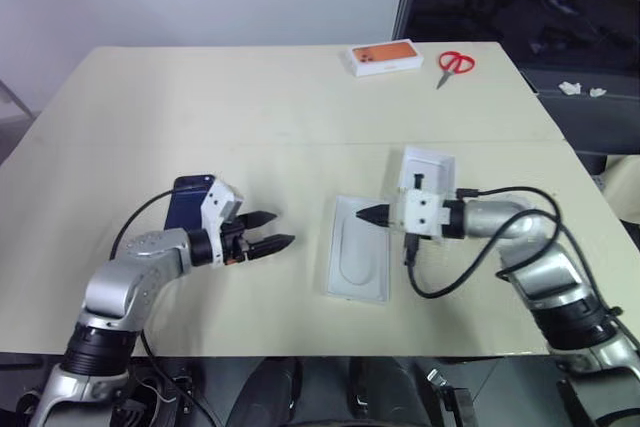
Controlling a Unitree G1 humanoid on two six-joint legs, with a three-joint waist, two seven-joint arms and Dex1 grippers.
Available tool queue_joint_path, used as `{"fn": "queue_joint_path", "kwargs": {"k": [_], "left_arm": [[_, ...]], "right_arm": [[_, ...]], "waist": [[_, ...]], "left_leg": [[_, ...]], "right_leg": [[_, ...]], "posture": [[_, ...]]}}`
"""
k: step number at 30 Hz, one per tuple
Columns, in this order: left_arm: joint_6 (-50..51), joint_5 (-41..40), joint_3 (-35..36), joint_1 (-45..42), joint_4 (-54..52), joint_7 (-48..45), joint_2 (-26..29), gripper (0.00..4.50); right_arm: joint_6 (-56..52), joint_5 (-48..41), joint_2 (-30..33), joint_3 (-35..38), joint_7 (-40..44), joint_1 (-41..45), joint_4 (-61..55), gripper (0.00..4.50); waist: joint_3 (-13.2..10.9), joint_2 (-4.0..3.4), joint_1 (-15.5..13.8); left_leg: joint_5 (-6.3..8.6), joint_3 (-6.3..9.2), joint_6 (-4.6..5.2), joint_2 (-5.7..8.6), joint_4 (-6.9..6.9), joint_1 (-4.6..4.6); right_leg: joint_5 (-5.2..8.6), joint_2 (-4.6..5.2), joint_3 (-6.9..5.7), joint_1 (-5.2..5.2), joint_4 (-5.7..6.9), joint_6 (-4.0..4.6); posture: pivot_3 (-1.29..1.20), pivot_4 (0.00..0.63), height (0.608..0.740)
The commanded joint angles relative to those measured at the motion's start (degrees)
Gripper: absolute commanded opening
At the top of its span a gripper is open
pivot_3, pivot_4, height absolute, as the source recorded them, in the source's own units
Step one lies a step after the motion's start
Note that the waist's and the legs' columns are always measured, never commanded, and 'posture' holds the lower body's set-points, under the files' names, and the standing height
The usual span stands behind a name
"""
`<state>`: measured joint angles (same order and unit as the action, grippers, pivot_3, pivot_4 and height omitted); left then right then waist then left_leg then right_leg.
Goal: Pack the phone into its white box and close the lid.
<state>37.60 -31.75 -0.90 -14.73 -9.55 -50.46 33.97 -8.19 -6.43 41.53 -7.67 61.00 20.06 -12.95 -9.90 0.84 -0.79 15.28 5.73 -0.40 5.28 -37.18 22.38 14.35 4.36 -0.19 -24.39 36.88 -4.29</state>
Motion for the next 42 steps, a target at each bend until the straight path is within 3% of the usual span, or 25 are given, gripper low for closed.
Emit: {"fn": "queue_joint_path", "kwargs": {"k": [1,9,18,24,28,31,37,42], "left_arm": [[-2.1,0.9,-1.0,-0.7,-0.7,-1.8,0.2,3.83],[-4.0,3.5,-1.4,-2.0,1.4,-0.6,-1.4,3.83],[-5.7,6.7,-4.3,-0.4,2.7,0.6,-3.9,3.83],[-8.7,15.1,-11.9,-3.5,8.0,1.1,-4.5,3.83],[-8.7,14.7,-12.2,-5.3,9.7,0.4,-6.3,3.83],[-5.5,12.1,-11.8,-5.6,8.1,-0.9,-7.4,2.96],[-6.6,14.3,-12.7,-5.1,7.6,-0.8,-7.0,0.03],[-7.9,15.1,-12.3,-4.9,9.2,0.4,-8.5,0.03]], "right_arm": [[-4.3,-6.3,0.9,4.0,1.0,-0.8,-3.7,0.02],[-4.9,-5.4,2.4,3.1,1.2,-3.1,-3.7,0.02],[4.9,2.7,9.1,-0.2,3.3,-7.2,2.4,0.02],[7.4,5.1,7.5,-2.4,2.3,-6.5,3.6,0.02],[8.7,6.5,6.6,-4.2,1.9,-7.3,3.1,0.02],[8.4,6.7,6.1,-4.2,1.3,-6.9,3.0,0.0],[8.0,6.7,6.2,-4.4,1.2,-7.3,1.9,0.0],[8.0,7.5,5.0,-5.4,0.6,-5.9,2.6,0.0]], "waist": [[0.0,0.0,0.3],[0.0,-0.01,0.1],[0.0,-0.01,0.1],[0.0,-0.03,-0.1],[0.0,-0.04,-0.2],[0.0,-0.04,0.0],[0.0,-0.04,0.0],[0.0,-0.04,0.0]], "left_leg": [[0.0,0.0,0.0,0.0,0.01,0.0],[-0.01,-0.02,-0.01,-0.03,0.01,-0.01],[0.0,-0.04,0.0,-0.02,-0.02,0.0],[-0.01,-0.04,-0.01,-0.01,-0.04,-0.02],[0.0,-0.04,0.0,0.01,-0.07,-0.04],[-0.01,-0.03,0.0,0.01,-0.07,-0.05],[-0.01,-0.03,0.0,0.0,-0.06,-0.05],[-0.01,-0.03,-0.01,0.0,-0.06,-0.05]], "right_leg": [[0.0,0.0,0.0,0.0,-0.02,0.0],[0.0,-0.02,0.0,-0.03,0.03,0.0],[0.0,0.0,-0.01,-0.02,0.02,-0.01],[0.0,0.0,-0.01,0.03,0.03,-0.01],[0.0,0.02,-0.01,0.09,0.02,-0.01],[0.0,0.01,-0.02,0.08,0.04,-0.01],[0.0,0.0,-0.02,0.08,0.04,-0.01],[0.0,0.0,-0.02,0.08,0.04,-0.01]], "posture": [[0.0,0.15,0.74],[0.0,0.15,0.74],[0.0,0.15,0.74],[0.0,0.15,0.74],[0.0,0.15,0.74],[0.0,0.15,0.74],[0.0,0.15,0.74],[0.0,0.15,0.74]]}}
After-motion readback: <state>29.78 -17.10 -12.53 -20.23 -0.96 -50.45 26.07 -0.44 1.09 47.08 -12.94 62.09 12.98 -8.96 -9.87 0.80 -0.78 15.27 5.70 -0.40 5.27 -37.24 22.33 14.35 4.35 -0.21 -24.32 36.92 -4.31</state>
